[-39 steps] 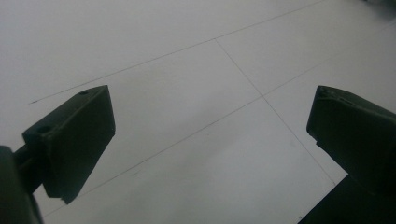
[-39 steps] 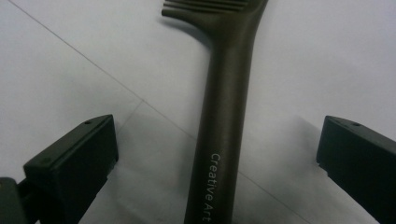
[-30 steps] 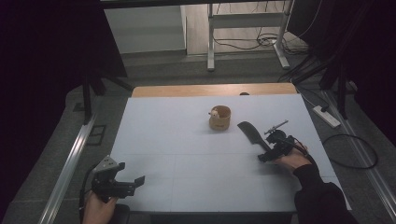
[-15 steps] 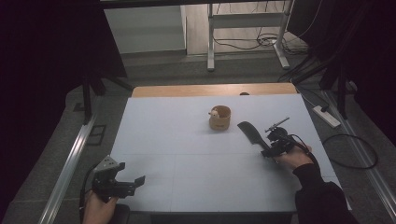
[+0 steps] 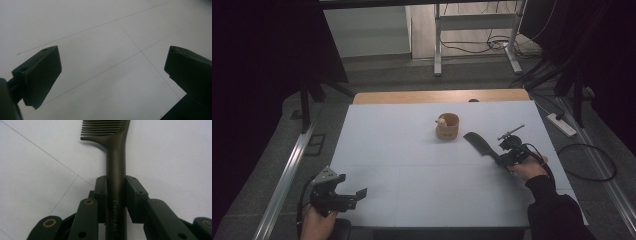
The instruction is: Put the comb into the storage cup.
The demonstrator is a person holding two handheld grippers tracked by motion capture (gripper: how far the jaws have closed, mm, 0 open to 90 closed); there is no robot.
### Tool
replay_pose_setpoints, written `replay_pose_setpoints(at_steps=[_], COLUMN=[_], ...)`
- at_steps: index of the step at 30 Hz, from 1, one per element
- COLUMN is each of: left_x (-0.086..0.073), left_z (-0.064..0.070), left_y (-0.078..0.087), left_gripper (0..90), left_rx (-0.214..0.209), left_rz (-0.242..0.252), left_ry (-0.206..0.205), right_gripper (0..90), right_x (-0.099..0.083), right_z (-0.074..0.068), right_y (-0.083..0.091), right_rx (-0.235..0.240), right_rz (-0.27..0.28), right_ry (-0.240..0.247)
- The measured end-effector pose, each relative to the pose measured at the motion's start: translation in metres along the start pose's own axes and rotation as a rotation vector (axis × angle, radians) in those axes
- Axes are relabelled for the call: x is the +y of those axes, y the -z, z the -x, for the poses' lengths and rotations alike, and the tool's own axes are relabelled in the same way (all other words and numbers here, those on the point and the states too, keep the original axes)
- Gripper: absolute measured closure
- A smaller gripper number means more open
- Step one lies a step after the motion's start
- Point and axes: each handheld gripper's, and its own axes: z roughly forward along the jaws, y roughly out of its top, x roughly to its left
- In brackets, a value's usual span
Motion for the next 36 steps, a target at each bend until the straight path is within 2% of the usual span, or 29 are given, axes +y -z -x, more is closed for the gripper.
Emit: replay_pose_setpoints(at_steps=[13, 19, 24, 27, 30, 36], left_x=[0.000, 0.003, 0.006, 0.008, 0.010, 0.014], left_z=[0.000, 0.005, 0.006, 0.007, 0.008, 0.010], left_y=[0.002, 0.002, 0.000, -0.001, -0.001, -0.002], left_gripper=[0.0, 0.0, 0.0, 0.0, 0.0, 0.0], left_rx=[-0.024, -0.029, -0.043, -0.061, -0.084, -0.078], left_rz=[0.026, 0.035, 0.035, 0.034, 0.053, 0.060], left_ry=[-0.002, -0.045, -0.062, -0.065, -0.075, -0.094], right_gripper=[72.7, 72.7, 72.6, 72.7, 72.6, 72.6], right_x=[-0.007, -0.012, -0.017, -0.020, -0.024, -0.032], right_z=[0.001, 0.000, -0.002, -0.003, -0.005, -0.007], right_y=[0.009, 0.017, 0.022, 0.027, 0.032, 0.040], right_rx=[0.010, 0.012, 0.019, 0.017, 0.017, 0.031], right_rz=[0.066, 0.098, 0.124, 0.140, 0.160, 0.193], right_ry=[-0.009, -0.006, 0.001, 0.007, 0.011, 0.004])
